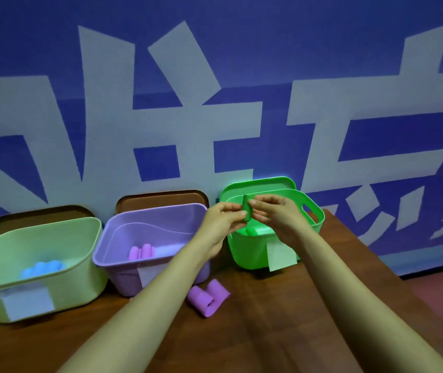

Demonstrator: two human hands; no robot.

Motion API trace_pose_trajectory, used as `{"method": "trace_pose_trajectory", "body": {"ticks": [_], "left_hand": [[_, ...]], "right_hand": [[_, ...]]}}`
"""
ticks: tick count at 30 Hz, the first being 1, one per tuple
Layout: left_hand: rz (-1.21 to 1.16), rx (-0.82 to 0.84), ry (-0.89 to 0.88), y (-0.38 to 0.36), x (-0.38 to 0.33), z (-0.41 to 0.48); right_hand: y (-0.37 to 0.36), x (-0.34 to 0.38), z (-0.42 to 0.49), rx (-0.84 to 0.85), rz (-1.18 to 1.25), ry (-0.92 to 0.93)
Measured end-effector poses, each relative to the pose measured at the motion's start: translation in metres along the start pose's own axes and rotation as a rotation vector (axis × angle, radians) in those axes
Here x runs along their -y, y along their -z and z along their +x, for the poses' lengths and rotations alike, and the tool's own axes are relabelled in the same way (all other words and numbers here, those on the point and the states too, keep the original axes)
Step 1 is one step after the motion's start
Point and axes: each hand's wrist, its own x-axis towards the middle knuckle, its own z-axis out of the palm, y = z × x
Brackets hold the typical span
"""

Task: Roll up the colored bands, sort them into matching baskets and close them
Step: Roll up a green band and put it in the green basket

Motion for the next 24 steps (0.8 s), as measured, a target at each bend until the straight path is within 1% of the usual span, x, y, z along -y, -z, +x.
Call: {"method": "trace_pose_trajectory", "body": {"ticks": [4,7,11,14,17,19,22,24], "left_hand": [[-0.011,-0.031,0.135,-0.014,-0.021,0.024],[0.023,-0.048,0.233,-0.02,-0.03,0.043],[0.142,0.006,0.351,-0.027,-0.038,0.072],[0.234,0.055,0.465,-0.03,-0.033,0.097],[0.386,0.05,0.573,-0.029,-0.012,0.119],[0.448,0.045,0.645,-0.027,0.005,0.133],[0.492,0.04,0.699,-0.025,0.024,0.153],[0.527,0.046,0.732,-0.026,0.033,0.165]], "right_hand": [[0.005,0.027,0.029,-0.015,-0.001,-0.17],[0.007,0.039,0.048,-0.028,-0.099,-0.246],[0.018,0.04,0.079,-0.052,-0.216,-0.354],[0.03,0.028,0.104,-0.095,-0.287,-0.451],[0.044,0.003,0.125,-0.138,-0.399,-0.549],[0.051,-0.016,0.138,-0.154,-0.487,-0.612],[0.058,-0.041,0.159,-0.183,-0.651,-0.659],[0.062,-0.056,0.172,-0.172,-0.782,-0.674]]}}
